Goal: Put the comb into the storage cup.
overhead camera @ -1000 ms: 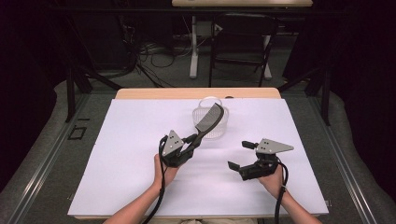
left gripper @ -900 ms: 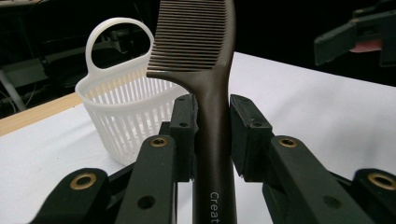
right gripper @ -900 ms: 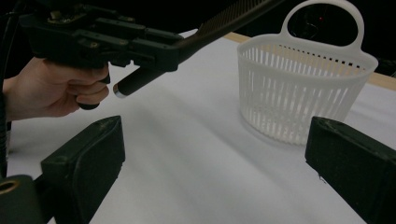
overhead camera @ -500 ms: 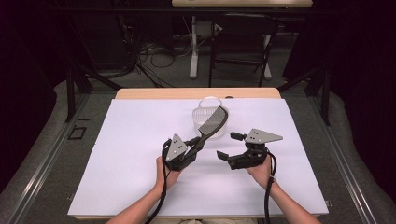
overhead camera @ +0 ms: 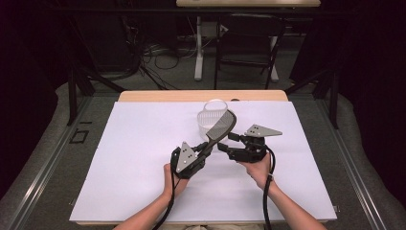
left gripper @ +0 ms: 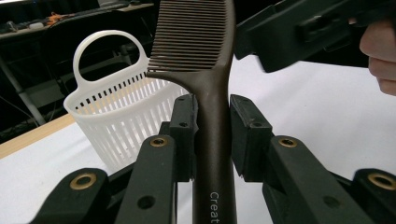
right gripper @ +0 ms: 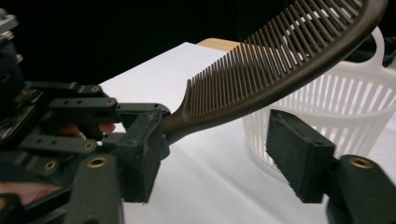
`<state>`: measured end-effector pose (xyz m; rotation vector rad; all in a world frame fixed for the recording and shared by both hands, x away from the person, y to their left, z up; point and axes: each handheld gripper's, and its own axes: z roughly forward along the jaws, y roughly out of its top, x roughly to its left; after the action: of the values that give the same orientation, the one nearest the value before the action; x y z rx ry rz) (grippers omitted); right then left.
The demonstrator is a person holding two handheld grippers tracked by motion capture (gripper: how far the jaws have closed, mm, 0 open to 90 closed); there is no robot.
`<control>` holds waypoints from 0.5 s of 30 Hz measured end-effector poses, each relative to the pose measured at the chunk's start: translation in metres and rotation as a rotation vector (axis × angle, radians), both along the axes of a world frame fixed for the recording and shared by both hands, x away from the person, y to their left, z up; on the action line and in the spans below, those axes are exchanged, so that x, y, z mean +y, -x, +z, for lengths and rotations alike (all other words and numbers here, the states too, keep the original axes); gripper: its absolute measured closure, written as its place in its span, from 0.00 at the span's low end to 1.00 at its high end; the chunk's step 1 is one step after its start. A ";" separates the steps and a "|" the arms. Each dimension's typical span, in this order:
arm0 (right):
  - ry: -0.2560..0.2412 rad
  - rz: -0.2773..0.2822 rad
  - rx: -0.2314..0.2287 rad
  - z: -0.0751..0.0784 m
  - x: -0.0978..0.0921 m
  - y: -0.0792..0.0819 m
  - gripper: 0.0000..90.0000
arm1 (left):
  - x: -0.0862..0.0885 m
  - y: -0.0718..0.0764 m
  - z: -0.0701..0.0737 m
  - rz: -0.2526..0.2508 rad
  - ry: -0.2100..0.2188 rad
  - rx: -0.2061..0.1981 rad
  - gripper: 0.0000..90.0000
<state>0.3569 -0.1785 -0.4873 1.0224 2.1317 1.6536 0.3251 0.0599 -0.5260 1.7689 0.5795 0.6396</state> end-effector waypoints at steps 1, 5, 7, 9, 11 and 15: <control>0.000 -0.004 0.007 0.000 0.000 -0.001 0.45 | -0.001 0.000 -0.001 0.002 -0.005 -0.004 0.80; -0.027 -0.019 0.040 -0.002 0.002 -0.006 0.51 | -0.004 0.001 -0.003 0.009 -0.012 -0.015 0.80; -0.045 -0.018 0.059 -0.002 0.003 -0.008 0.53 | -0.005 0.002 -0.003 0.018 -0.024 -0.034 0.80; -0.070 -0.023 0.080 -0.002 0.004 -0.010 0.55 | -0.006 0.003 -0.003 0.023 -0.025 -0.038 0.80; -0.088 -0.023 0.094 -0.002 0.003 -0.011 0.58 | -0.006 0.003 -0.003 0.028 -0.023 -0.044 0.80; -0.132 -0.033 0.122 -0.002 0.002 -0.014 0.63 | -0.007 0.004 -0.004 0.033 -0.017 -0.047 0.80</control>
<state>0.3707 -0.1768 -0.4896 1.2195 2.0901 1.7795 0.3215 0.0531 -0.5296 1.7591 0.5737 0.7086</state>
